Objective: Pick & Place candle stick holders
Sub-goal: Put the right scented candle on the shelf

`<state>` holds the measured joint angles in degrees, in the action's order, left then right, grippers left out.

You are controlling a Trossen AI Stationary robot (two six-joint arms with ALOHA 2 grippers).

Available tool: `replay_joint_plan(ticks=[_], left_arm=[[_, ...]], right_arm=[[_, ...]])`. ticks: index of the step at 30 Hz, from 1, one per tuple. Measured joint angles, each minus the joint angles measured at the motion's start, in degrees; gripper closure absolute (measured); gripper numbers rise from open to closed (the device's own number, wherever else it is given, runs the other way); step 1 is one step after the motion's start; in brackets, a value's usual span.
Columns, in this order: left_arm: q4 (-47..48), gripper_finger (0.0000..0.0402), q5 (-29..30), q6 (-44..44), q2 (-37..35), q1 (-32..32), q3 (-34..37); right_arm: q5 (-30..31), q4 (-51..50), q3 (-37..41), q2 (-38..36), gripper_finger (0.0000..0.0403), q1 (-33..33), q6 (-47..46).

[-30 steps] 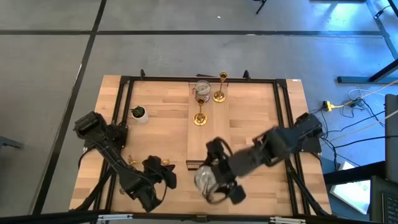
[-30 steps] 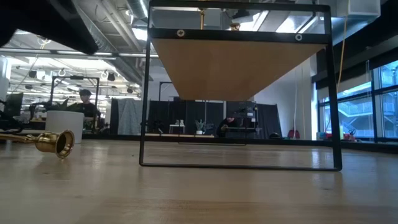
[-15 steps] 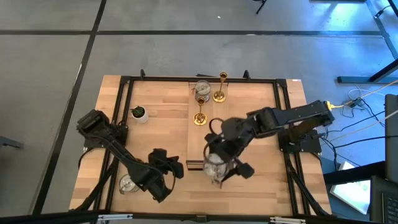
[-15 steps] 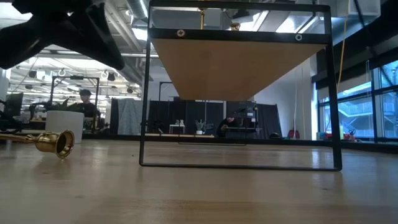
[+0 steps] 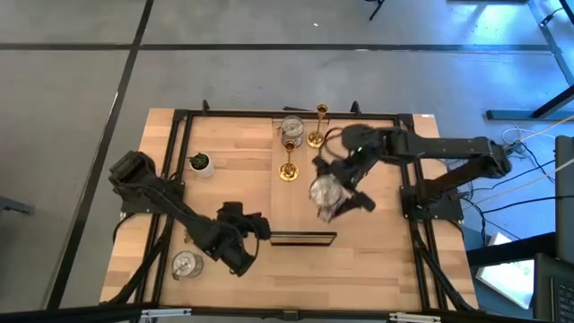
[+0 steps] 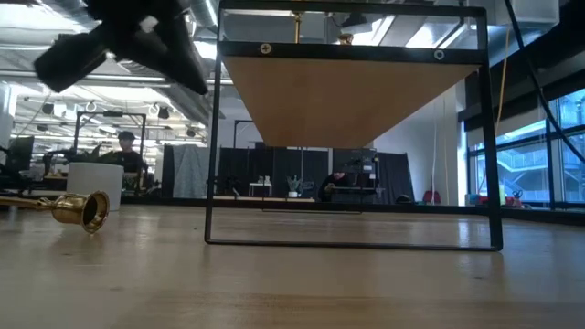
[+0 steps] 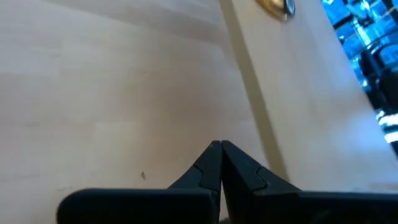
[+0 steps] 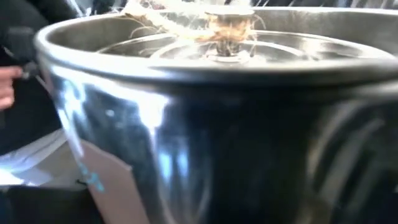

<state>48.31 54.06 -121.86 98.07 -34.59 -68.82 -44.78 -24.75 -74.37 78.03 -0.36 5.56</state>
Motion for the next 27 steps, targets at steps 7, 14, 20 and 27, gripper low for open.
replay_joint_plan(ticks=[7,14,20,27], left_arm=[[1.7,0.0400,-0.7,3.1,-3.7,3.2,0.0],[3.9,0.0400,-2.2,5.2,-6.2,2.9,0.0],[8.3,0.0400,-3.1,2.0,-6.9,2.9,0.0],[9.2,0.0400,-6.4,0.7,-7.0,4.9,0.0]], right_arm=[[12.6,5.0,5.7,-6.1,0.0049,-4.3,6.1],[15.9,25.9,18.3,-7.4,0.0049,-2.5,-6.6],[14.8,35.6,26.5,-10.5,0.0049,-4.5,-11.0],[15.4,38.3,32.3,-13.1,0.0049,-10.2,-6.4]])
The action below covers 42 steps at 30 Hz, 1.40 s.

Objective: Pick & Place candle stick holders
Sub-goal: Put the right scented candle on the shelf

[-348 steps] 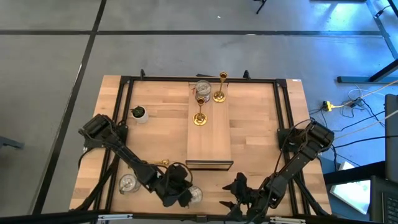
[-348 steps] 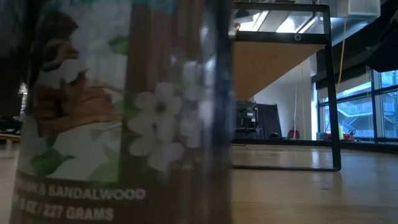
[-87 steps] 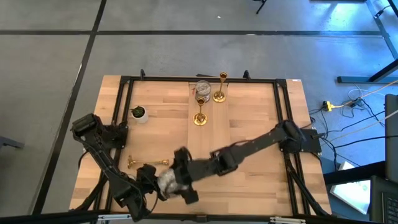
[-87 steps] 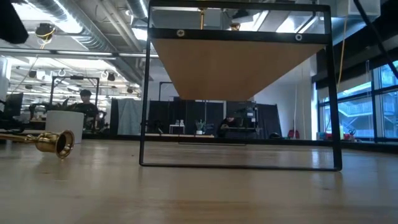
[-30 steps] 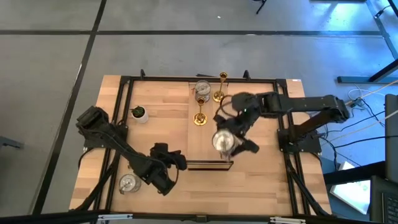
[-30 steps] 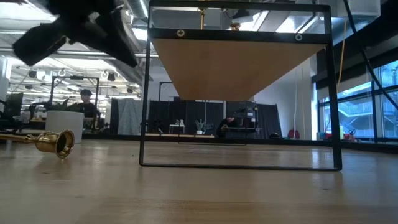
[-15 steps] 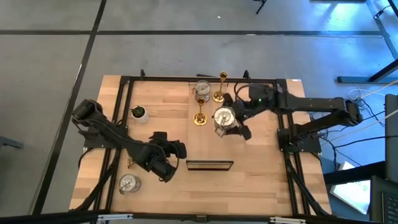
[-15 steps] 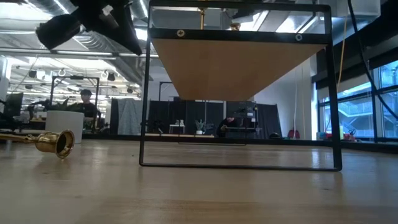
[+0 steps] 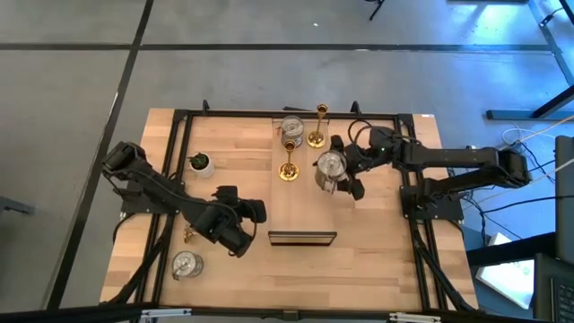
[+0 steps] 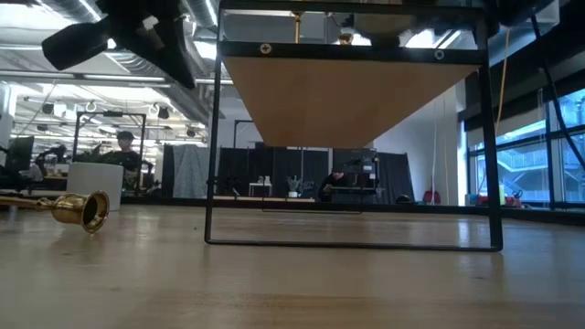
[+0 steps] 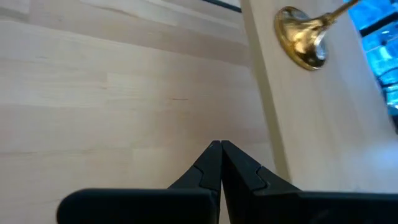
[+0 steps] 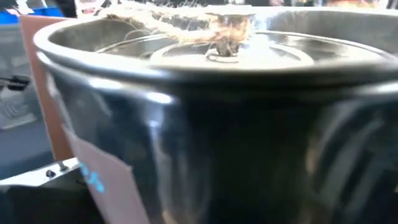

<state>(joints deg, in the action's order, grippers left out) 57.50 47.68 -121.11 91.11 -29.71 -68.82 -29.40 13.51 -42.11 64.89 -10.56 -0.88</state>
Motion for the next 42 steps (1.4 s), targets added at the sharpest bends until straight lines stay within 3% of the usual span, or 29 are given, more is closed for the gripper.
replay_joint_plan(ticks=[7,15,27,42], left_arm=[[0.2,0.0400,-3.5,3.1,0.0,1.6,0.0],[0.7,0.0400,-4.8,4.9,0.0,2.5,0.0],[0.7,0.0400,-4.9,6.9,0.0,2.9,0.0],[-0.4,0.0400,-2.8,6.4,0.0,1.9,0.0]], right_arm=[[3.8,7.8,7.4,0.0,0.0049,-0.7,-0.6],[14.2,15.2,13.4,2.8,0.0049,-1.1,0.1],[14.4,21.2,13.7,12.0,0.0049,-0.9,-2.5],[14.6,22.1,13.6,13.0,0.0036,-0.9,-5.2]])
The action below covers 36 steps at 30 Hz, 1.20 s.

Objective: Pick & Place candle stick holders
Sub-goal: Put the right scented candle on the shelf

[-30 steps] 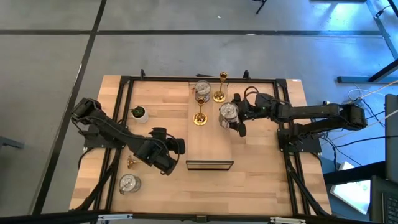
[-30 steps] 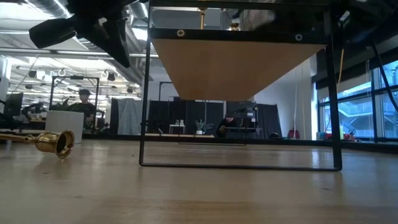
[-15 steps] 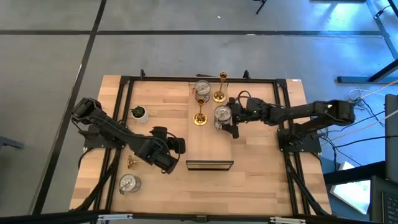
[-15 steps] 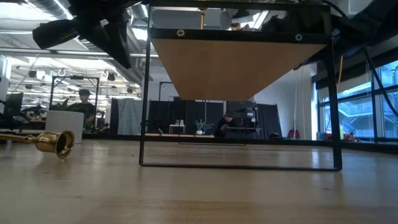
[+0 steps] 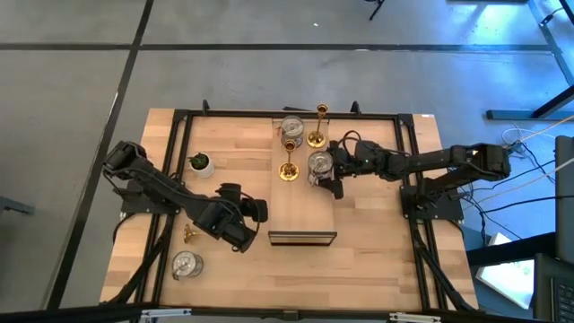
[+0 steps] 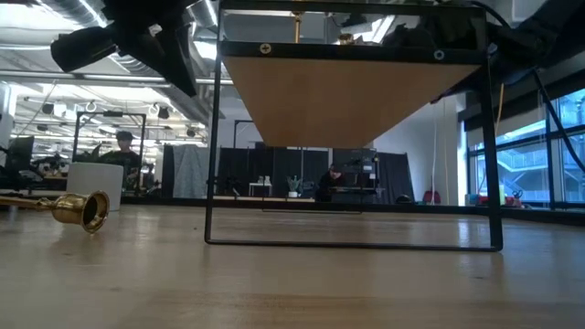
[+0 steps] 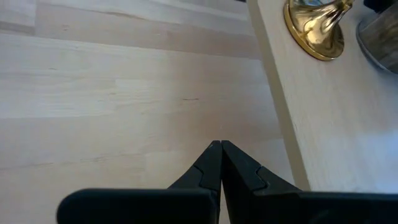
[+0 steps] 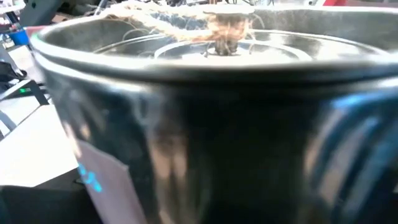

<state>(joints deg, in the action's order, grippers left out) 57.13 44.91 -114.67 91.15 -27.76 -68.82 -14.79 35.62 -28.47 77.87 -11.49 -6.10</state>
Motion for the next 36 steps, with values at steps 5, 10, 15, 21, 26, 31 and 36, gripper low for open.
replay_joint_plan(ticks=[5,10,15,21,26,31,36], left_arm=[[-0.2,0.0400,0.2,0.0,0.0,-0.4,0.0],[-0.6,0.0400,1.1,0.3,0.0,-0.6,0.0],[-2.0,0.0400,2.3,0.5,0.0,-1.2,0.0],[-2.1,0.0400,4.2,1.1,-0.4,-1.4,0.0],[-2.1,0.0400,5.0,1.5,-0.4,-1.4,0.0],[-2.1,0.0400,5.0,1.8,-0.4,-1.8,0.0],[-2.1,0.0400,4.4,1.9,-0.4,-1.9,0.0]], right_arm=[[0.0,-0.1,-0.1,-0.1,0.0036,0.0,-3.2],[0.2,0.0,-0.1,-0.1,0.0035,0.0,-3.6],[2.4,0.0,-0.1,-0.1,0.0035,0.0,-6.9],[2.8,-0.6,-0.1,-0.1,0.0027,0.0,-8.0],[1.6,-0.7,-0.1,-0.1,0.0006,0.1,-8.0],[1.3,-0.7,-0.1,-0.1,0.0005,0.8,-7.9],[1.3,-0.6,-0.1,-0.1,0.0005,1.4,-7.8]])
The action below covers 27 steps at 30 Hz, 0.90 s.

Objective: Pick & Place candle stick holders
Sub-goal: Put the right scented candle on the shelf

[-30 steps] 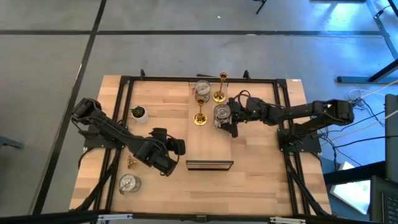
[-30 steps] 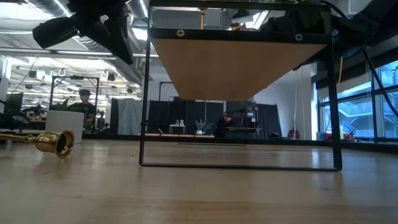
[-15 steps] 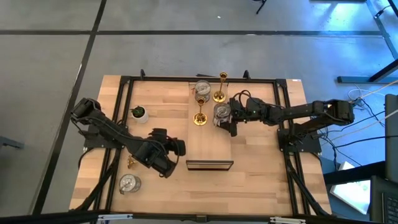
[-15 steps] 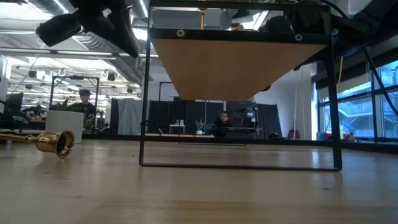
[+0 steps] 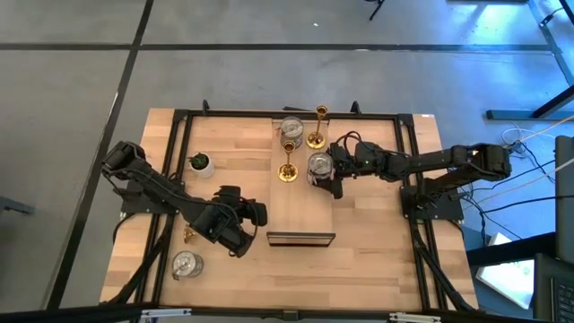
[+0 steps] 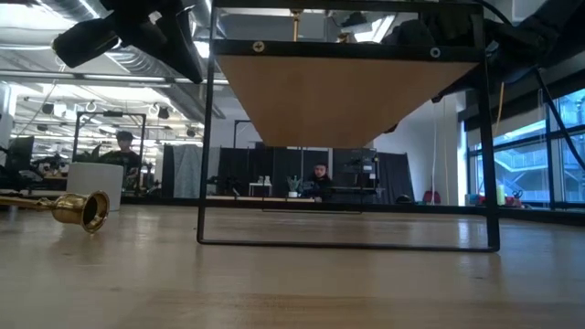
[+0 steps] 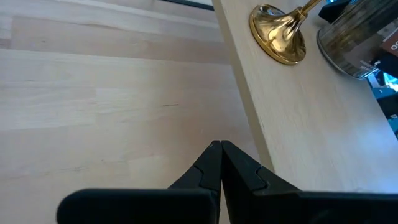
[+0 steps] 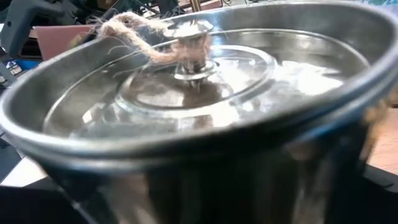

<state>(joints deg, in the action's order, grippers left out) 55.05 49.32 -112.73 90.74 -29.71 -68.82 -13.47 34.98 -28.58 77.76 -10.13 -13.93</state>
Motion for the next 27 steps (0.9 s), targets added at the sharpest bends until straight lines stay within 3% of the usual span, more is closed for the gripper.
replay_joint_plan(ticks=[8,15,27], left_arm=[[0.0,0.0400,0.0,0.0,0.0,-0.1,0.0],[0.0,0.0400,0.2,0.0,0.0,-0.1,0.0],[0.0,0.0400,-0.1,-0.4,0.0,-0.1,0.0]], right_arm=[[-0.9,0.0,0.1,0.1,0.0006,0.0,1.5],[-7.2,-0.4,0.1,0.1,0.0004,0.1,5.2],[-6.9,-0.1,0.2,0.2,0.0003,0.1,8.1]])
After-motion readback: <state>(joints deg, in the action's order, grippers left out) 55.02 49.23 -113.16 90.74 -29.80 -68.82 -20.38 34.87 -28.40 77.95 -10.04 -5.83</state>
